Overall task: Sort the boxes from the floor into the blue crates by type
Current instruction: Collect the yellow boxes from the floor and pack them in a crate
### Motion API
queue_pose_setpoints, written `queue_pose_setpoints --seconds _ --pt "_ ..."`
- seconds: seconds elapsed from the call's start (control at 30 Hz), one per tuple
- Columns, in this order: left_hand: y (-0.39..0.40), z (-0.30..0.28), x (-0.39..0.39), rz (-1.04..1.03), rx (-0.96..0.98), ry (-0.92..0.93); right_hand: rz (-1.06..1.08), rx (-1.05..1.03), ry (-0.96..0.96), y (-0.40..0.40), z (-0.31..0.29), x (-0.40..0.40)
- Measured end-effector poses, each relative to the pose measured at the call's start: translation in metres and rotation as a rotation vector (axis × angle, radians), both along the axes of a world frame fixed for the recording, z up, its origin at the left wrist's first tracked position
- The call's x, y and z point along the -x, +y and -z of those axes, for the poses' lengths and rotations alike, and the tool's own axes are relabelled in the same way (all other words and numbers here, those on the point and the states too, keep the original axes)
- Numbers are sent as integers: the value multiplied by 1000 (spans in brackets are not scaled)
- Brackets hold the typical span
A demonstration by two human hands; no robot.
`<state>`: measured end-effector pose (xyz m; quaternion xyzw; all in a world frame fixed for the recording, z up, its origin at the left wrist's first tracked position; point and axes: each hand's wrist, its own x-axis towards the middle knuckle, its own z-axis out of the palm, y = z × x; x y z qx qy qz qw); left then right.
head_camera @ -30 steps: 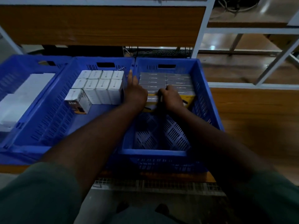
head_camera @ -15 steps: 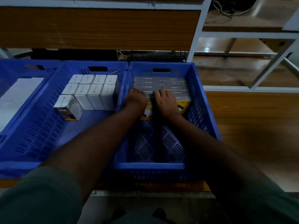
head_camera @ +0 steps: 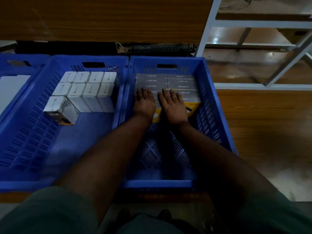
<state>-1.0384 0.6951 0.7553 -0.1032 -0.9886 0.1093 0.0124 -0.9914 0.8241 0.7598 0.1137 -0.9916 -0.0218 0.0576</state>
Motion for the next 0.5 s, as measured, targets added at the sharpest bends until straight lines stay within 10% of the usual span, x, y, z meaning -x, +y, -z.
queue_pose_setpoints --seconds 0.5 --pt "3 -64 -58 -38 -9 34 90 -145 -186 -14 -32 1"
